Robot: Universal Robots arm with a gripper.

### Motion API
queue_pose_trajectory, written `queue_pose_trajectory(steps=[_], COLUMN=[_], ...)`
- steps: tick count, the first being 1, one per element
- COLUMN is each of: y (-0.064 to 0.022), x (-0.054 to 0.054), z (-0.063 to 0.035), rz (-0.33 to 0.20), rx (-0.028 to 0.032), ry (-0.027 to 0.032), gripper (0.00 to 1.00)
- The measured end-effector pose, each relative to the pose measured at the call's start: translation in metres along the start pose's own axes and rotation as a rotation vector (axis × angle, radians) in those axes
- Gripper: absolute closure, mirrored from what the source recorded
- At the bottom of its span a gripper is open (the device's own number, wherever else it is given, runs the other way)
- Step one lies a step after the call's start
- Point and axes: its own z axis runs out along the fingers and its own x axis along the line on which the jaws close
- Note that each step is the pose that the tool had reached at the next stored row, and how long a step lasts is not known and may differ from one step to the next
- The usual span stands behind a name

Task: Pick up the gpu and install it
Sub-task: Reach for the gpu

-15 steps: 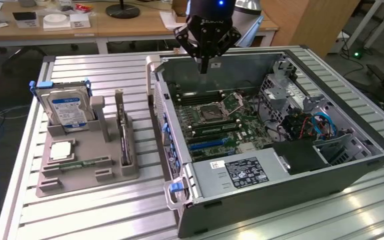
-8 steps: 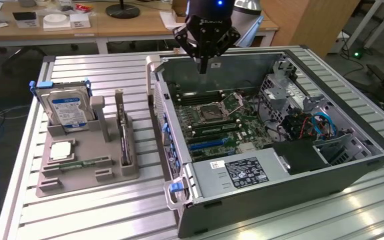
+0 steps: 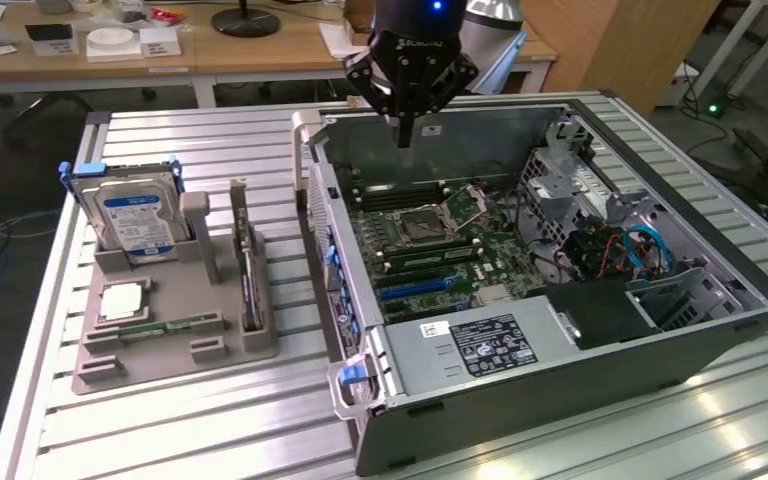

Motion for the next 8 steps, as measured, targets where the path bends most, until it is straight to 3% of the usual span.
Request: queue_pose_trajectory(steps=[8], y=[-0.0002], x=[0.0025], z=[0.0], rz=[0.0], rx=[0.0], ry=[0.0], gripper=[0.89])
